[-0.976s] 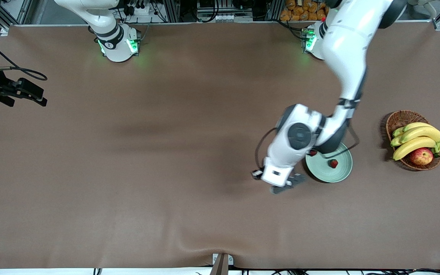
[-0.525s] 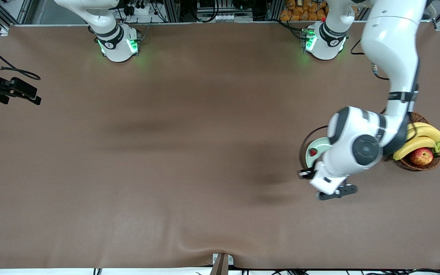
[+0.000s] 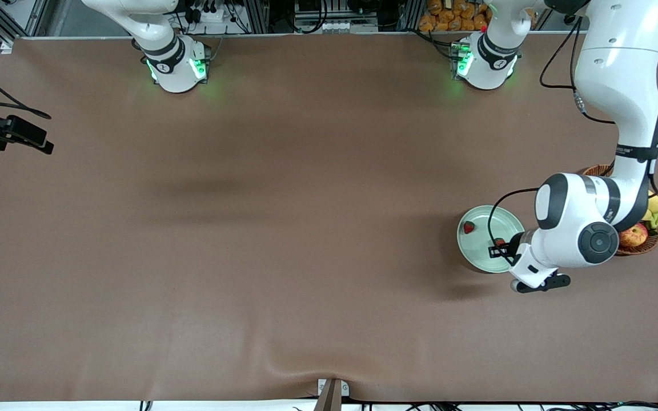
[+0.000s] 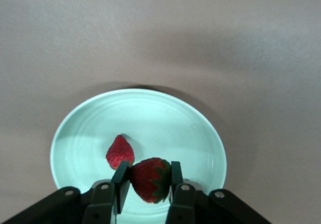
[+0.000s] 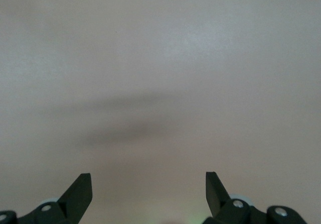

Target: Collect all strawberries into plate

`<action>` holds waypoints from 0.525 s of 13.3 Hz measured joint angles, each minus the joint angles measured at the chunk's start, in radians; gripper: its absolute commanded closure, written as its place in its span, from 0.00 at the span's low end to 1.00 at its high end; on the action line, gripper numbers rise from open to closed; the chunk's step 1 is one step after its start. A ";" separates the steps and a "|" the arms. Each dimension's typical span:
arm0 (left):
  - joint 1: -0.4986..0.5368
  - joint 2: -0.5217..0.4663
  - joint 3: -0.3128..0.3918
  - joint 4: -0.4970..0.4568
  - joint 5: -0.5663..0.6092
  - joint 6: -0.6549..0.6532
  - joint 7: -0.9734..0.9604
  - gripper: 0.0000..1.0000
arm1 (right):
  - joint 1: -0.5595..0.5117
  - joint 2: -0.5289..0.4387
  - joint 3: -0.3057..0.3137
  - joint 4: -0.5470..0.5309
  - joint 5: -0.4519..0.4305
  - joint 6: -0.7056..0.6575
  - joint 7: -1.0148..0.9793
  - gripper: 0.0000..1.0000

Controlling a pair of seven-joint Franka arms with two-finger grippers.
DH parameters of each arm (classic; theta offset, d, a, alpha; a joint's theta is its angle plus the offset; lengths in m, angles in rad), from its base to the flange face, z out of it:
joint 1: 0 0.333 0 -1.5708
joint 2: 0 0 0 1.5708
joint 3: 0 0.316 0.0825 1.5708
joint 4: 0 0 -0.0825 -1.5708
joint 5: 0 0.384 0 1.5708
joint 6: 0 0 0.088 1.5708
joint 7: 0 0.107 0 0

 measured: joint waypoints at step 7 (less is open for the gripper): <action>0.008 -0.049 -0.006 -0.002 0.001 0.026 0.026 0.00 | 0.012 0.000 0.015 0.001 -0.030 0.013 -0.001 0.00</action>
